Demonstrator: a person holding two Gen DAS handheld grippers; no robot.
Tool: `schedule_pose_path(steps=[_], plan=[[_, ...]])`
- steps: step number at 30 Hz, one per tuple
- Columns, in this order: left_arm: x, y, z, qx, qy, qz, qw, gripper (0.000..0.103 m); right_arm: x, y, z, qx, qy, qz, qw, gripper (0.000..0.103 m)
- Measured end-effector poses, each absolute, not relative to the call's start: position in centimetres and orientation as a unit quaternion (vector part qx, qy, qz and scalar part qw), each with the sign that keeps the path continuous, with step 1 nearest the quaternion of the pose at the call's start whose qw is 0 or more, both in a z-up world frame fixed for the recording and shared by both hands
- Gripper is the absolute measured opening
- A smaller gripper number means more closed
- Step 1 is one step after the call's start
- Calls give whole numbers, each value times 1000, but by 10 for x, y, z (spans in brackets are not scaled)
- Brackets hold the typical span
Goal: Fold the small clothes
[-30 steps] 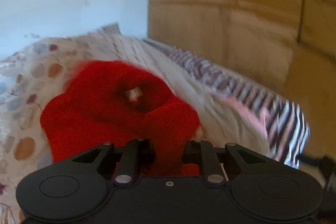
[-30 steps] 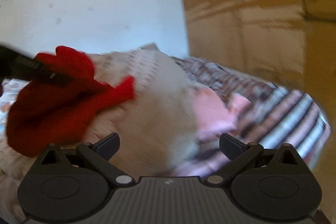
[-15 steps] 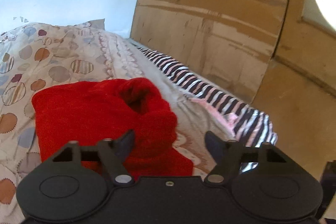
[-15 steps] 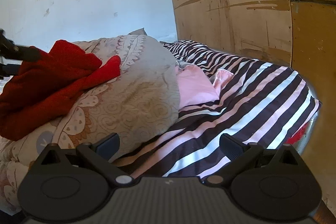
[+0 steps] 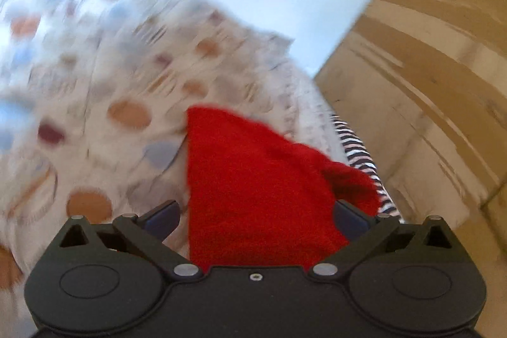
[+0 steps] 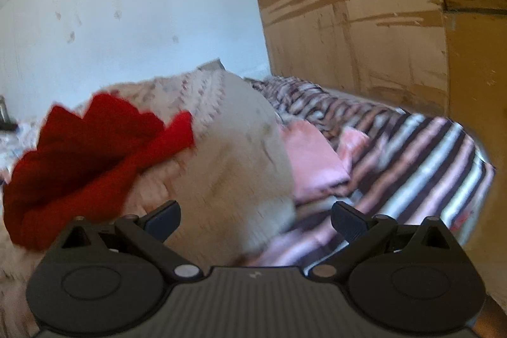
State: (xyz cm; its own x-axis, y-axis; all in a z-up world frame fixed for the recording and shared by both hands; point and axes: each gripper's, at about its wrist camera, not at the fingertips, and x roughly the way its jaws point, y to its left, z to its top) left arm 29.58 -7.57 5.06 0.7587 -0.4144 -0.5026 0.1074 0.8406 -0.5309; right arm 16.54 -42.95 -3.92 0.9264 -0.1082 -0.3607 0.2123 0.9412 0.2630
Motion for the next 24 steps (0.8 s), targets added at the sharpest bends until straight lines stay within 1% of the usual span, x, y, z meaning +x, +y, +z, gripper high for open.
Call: schedule_pose_path(steps=[2, 5, 12, 16, 20, 22, 24], plan=[[306, -74, 40, -256, 336, -149, 894, 102, 176, -428, -29, 162, 161, -70, 971, 103], [308, -81, 19, -233, 369, -151, 887, 102, 187, -424, -18, 172, 148, -52, 972, 103], [287, -81, -29, -266, 373, -178, 871, 102, 196, -413, -15, 164, 148, -40, 974, 103], [283, -82, -31, -251, 364, -187, 877, 102, 215, -418, 1, 187, 139, -19, 972, 103], [278, -86, -32, -233, 354, -191, 885, 102, 252, -424, 17, 241, 136, 28, 961, 103], [275, -88, -33, -222, 348, -191, 891, 102, 273, -426, 17, 275, 143, 52, 949, 103], [273, -89, -34, -214, 344, -191, 894, 102, 291, -420, 16, 275, 168, 47, 945, 103]])
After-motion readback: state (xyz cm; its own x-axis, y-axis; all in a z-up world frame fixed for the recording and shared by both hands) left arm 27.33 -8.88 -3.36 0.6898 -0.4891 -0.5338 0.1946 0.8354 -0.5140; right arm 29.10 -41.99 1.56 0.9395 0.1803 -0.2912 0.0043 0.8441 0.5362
